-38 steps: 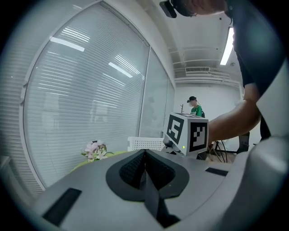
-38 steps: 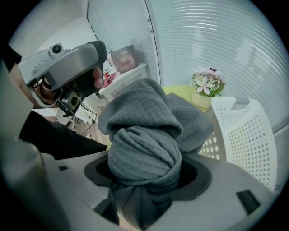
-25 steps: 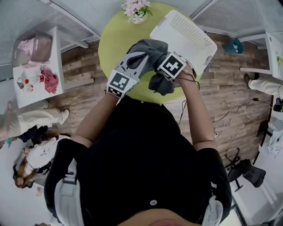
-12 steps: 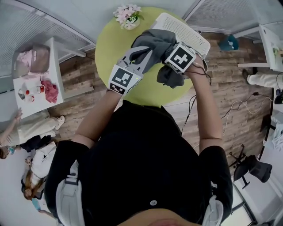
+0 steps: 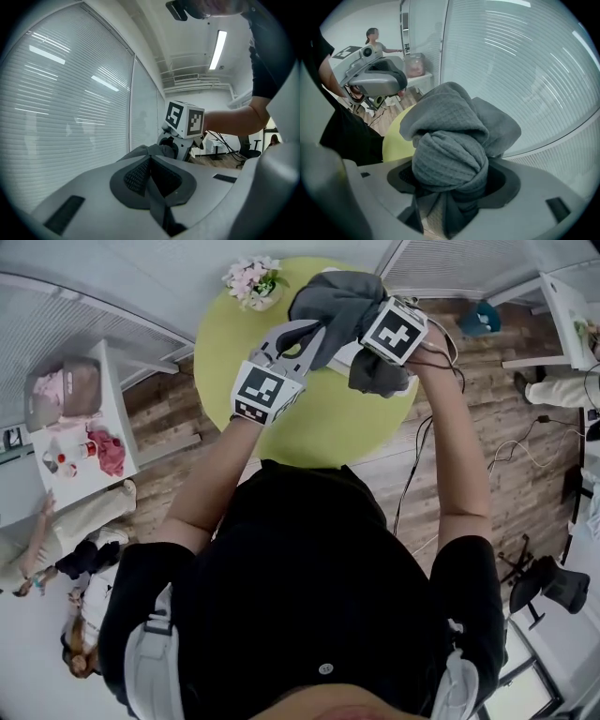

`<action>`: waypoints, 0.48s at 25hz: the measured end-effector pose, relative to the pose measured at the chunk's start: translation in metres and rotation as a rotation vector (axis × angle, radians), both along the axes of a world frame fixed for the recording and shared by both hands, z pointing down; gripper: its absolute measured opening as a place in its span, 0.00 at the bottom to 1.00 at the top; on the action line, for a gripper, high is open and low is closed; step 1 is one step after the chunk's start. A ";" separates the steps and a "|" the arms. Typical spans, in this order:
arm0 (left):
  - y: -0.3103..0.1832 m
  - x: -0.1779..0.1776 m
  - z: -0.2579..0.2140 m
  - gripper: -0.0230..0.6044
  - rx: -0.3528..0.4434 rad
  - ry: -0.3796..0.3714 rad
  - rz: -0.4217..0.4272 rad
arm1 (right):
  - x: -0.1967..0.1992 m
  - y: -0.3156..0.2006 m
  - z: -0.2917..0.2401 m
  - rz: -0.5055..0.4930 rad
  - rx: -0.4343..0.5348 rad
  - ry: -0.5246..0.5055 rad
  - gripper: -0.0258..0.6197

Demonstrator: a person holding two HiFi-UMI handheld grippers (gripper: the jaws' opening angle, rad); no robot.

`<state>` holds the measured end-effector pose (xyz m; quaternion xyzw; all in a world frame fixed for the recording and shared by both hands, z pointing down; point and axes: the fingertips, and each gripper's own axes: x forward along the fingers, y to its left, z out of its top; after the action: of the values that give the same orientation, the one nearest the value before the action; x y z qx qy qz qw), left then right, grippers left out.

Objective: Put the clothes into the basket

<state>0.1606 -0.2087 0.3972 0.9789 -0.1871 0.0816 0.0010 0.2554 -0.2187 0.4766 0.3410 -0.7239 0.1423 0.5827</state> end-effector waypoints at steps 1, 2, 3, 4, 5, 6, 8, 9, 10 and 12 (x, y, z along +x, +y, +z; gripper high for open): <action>-0.003 0.003 0.001 0.05 0.000 -0.001 0.000 | 0.004 -0.004 0.001 -0.006 0.005 -0.001 0.58; -0.006 0.006 0.003 0.05 -0.001 -0.003 0.000 | 0.006 -0.009 0.002 -0.016 0.010 -0.006 0.58; -0.010 0.009 0.006 0.05 -0.002 -0.005 0.000 | 0.009 -0.014 0.005 -0.024 0.016 -0.005 0.58; -0.013 0.012 0.008 0.05 -0.002 -0.006 -0.001 | 0.013 -0.019 0.008 -0.031 0.023 0.005 0.58; -0.016 0.015 0.010 0.05 -0.002 -0.007 -0.001 | 0.016 -0.023 0.013 -0.041 0.030 0.016 0.59; -0.020 0.018 0.013 0.05 -0.003 -0.007 -0.003 | 0.018 -0.027 0.018 -0.053 0.034 0.026 0.59; -0.027 0.023 0.020 0.05 -0.017 -0.009 -0.008 | 0.022 -0.033 0.032 -0.067 0.035 0.036 0.58; -0.030 0.025 0.024 0.05 -0.028 -0.009 -0.011 | 0.023 -0.035 0.040 -0.071 0.032 0.036 0.59; -0.032 0.026 0.028 0.05 -0.037 -0.011 -0.014 | 0.024 -0.037 0.048 -0.075 0.028 0.036 0.59; -0.036 0.029 0.038 0.05 -0.043 -0.023 -0.015 | 0.025 -0.040 0.064 -0.088 0.024 0.037 0.59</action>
<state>0.1899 -0.2449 0.4349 0.9762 -0.1929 0.0967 0.0203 0.2806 -0.2589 0.5404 0.3184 -0.7289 0.1016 0.5975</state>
